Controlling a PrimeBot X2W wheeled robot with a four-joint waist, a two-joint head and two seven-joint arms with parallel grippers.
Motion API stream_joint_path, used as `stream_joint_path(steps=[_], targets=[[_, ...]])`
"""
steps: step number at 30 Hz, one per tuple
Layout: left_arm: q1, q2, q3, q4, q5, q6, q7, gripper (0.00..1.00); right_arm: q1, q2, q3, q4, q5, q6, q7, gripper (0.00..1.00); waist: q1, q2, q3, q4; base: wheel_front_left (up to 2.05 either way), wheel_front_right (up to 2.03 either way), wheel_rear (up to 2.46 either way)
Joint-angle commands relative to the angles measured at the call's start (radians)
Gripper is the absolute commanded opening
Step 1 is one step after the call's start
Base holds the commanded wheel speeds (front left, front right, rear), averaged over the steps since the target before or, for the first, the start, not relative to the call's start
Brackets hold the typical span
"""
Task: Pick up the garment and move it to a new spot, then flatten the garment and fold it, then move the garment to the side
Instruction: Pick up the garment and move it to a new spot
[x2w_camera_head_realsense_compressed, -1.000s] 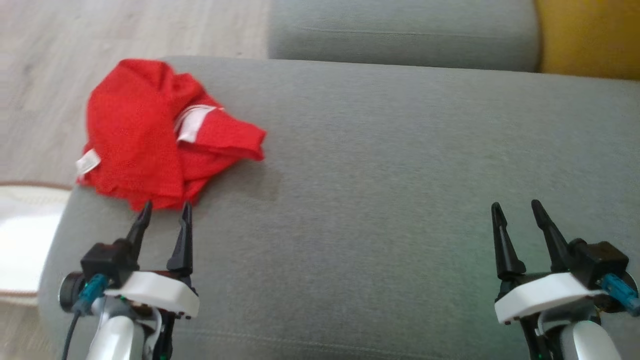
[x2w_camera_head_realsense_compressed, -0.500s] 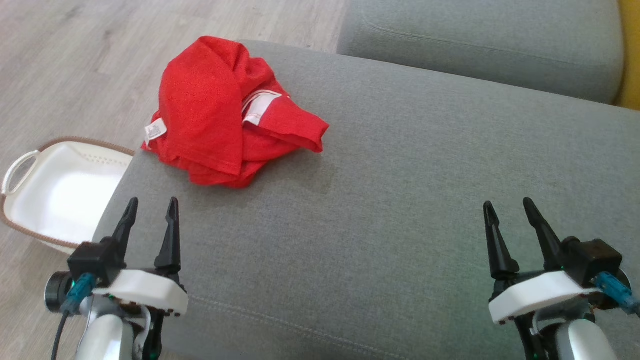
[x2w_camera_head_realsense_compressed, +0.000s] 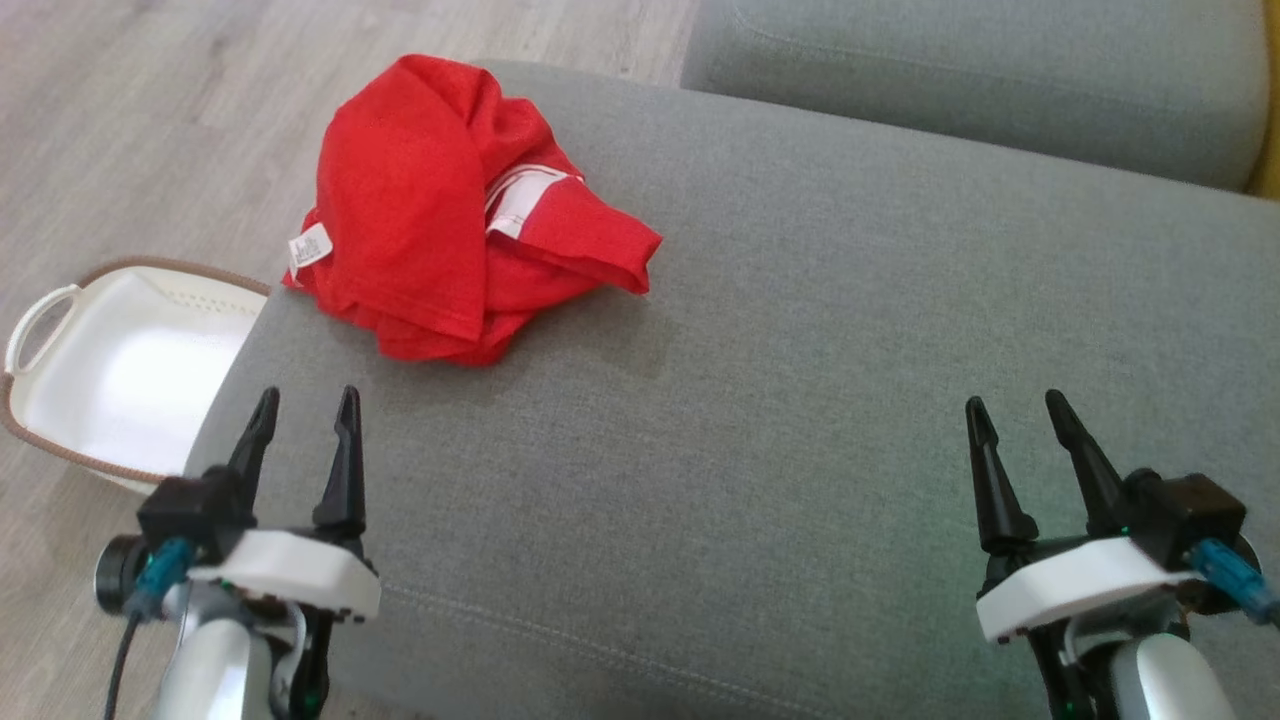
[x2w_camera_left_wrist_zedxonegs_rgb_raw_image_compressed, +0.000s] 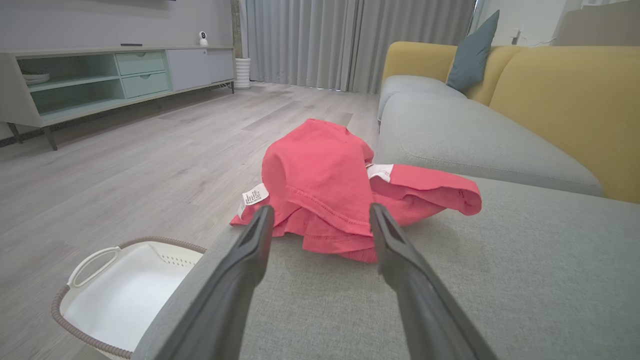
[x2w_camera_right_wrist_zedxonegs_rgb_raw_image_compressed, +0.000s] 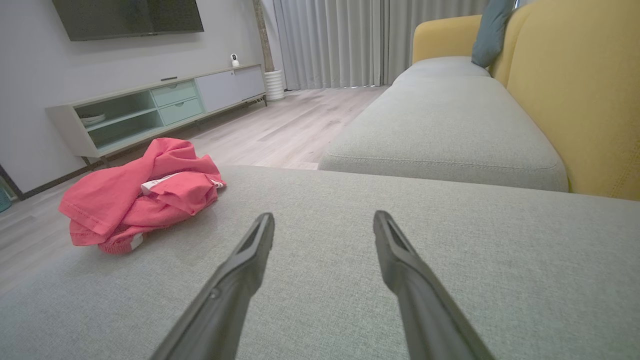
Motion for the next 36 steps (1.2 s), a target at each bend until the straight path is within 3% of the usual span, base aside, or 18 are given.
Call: stream_joint_path(steps=[1,7,21,33,34,35,36], targets=[[-0.084,0.015,0.041,-0.026,0.005,-0.002,-0.012,1.0,-0.057,-0.005,0.025,-0.043,0.001,-0.001,0.005,1.0,0.0,0.0,0.014,-0.008,0.0,0.0,0.0],[-0.166,0.021,0.054,0.062,-0.046,-0.016,-0.003,1.0,-0.077,-0.005,0.027,-0.063,-0.01,-0.001,0.019,1.0,0.0,0.0,0.069,-0.037,0.0,0.0,0.0],[-0.622,0.141,0.043,0.484,-0.156,-0.04,0.052,1.0,-0.175,-0.005,0.021,-0.171,-0.086,-0.001,0.091,1.0,0.0,0.0,0.333,-0.091,0.0,0.0,0.0],[-0.854,0.236,-0.08,0.773,-0.317,-0.042,0.321,1.0,-0.238,-0.005,0.04,-0.186,-0.105,-0.001,0.109,1.0,0.0,0.0,0.428,-0.108,0.0,0.0,0.0],[-0.862,0.238,-0.091,0.782,-0.329,-0.042,0.336,0.66,-0.239,-0.005,0.04,-0.186,-0.105,-0.001,0.109,1.0,0.0,0.0,0.429,-0.11,0.0,0.0,0.0],[-0.869,0.241,-0.101,0.785,-0.342,-0.042,0.344,0.03,-0.24,-0.005,0.04,-0.187,-0.104,-0.001,0.11,1.0,0.0,0.0,0.433,-0.111,0.0,0.0,0.0],[-0.874,0.246,-0.113,0.79,-0.352,-0.042,0.355,0.0,-0.241,-0.005,0.038,-0.188,-0.103,-0.001,0.11,1.0,0.0,0.0,0.436,-0.113,0.0,0.0,0.0]])
